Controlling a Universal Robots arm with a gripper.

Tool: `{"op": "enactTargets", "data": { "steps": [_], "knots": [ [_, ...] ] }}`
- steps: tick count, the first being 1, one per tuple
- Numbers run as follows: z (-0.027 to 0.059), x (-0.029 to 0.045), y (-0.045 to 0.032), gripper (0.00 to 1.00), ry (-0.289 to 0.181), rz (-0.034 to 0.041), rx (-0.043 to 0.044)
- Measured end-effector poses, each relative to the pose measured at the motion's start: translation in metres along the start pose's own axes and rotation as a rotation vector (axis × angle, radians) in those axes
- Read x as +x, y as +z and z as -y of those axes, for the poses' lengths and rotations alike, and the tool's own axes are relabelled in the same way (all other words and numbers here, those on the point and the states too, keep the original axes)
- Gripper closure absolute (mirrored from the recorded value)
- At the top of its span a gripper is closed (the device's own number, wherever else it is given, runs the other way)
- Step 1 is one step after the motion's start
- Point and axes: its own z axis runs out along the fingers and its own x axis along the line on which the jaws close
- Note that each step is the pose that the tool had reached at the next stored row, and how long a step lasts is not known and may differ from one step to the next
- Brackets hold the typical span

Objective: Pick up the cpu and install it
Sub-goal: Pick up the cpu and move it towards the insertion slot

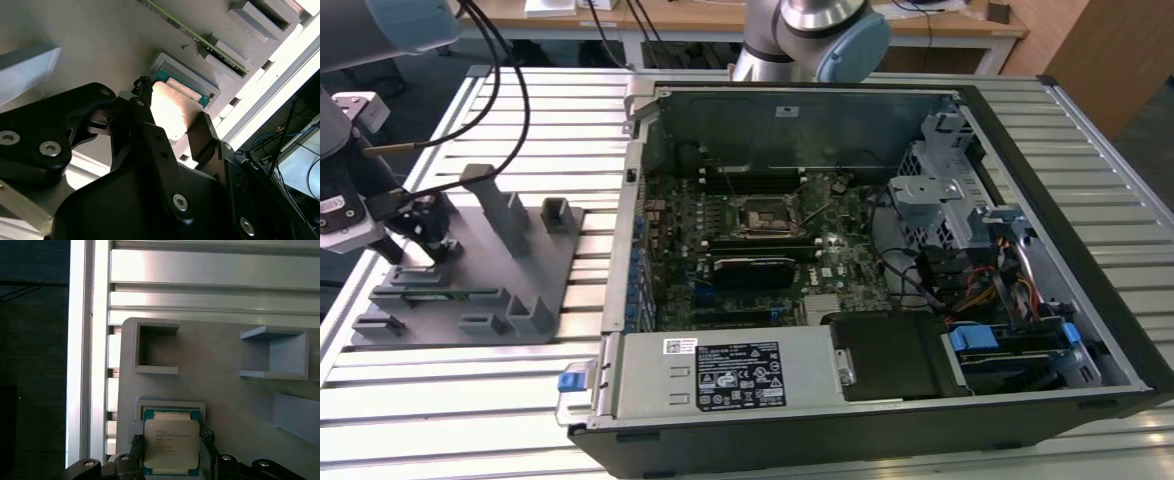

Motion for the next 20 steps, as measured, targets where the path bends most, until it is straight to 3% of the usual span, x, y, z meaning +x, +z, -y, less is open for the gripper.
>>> {"op": "enactTargets", "data": {
  "steps": [20],
  "knots": [
    [-0.0001, -0.0003, -0.0090, 0.47, 0.000, 0.0001, -0.0001]
  ]
}}
